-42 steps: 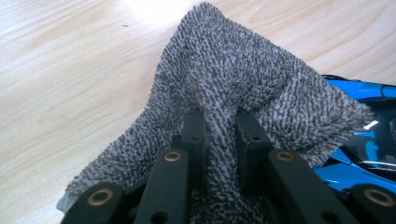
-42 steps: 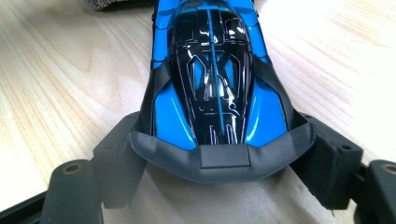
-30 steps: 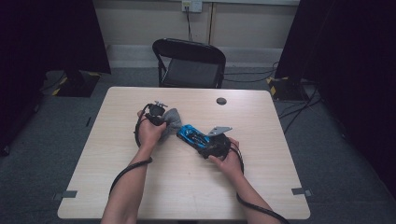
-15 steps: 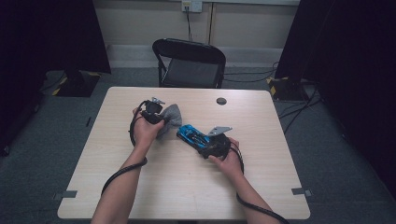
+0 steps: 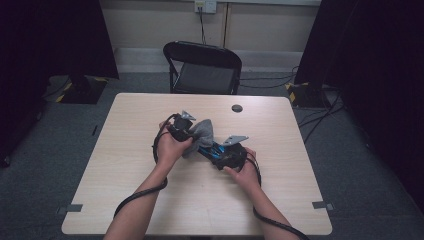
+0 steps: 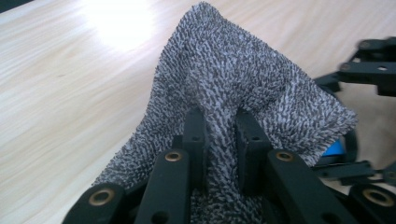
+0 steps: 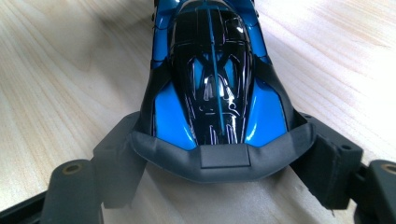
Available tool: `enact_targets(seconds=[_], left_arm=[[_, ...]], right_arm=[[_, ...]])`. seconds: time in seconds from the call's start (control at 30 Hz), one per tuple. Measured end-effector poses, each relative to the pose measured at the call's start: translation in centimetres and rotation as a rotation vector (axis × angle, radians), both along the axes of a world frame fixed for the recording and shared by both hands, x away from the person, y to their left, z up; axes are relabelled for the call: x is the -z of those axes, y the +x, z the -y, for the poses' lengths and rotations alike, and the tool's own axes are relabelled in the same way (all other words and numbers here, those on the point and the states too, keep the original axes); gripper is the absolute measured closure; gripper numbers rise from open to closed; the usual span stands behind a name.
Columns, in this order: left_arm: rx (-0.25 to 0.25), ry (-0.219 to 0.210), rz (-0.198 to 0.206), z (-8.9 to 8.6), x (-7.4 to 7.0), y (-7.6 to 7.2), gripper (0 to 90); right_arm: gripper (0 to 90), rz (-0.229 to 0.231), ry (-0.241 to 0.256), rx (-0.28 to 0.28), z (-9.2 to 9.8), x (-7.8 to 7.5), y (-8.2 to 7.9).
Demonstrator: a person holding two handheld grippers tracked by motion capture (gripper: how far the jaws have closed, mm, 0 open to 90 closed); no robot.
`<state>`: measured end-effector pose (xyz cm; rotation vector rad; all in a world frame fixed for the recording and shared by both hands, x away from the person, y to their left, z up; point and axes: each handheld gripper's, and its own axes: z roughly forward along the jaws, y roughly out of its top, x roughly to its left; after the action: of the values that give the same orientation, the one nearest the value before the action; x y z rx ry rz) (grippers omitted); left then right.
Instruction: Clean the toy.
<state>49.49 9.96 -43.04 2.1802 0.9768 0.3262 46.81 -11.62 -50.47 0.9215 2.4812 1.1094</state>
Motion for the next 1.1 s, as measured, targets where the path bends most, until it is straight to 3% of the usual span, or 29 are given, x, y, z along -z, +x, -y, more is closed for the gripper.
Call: enact_targets(seconds=[0.33,0.57,0.77,1.1], left_arm=[[0.072,0.031,-0.018,3.6,1.4,-1.2,77.2],[0.111,0.049,-0.020,5.0,1.8,-1.8,77.2],[0.150,0.140,0.031,5.9,1.9,-2.3,77.1],[0.115,0.110,0.002,5.7,1.7,-1.7,77.1]], right_arm=[[24.5,0.000,0.000,0.000,0.0,0.0,0.0],[24.5,-0.001,0.000,0.001,0.0,0.0,0.0],[24.5,0.000,0.000,0.001,0.0,0.0,0.0],[24.6,-0.001,0.000,0.001,0.0,0.0,0.0]])
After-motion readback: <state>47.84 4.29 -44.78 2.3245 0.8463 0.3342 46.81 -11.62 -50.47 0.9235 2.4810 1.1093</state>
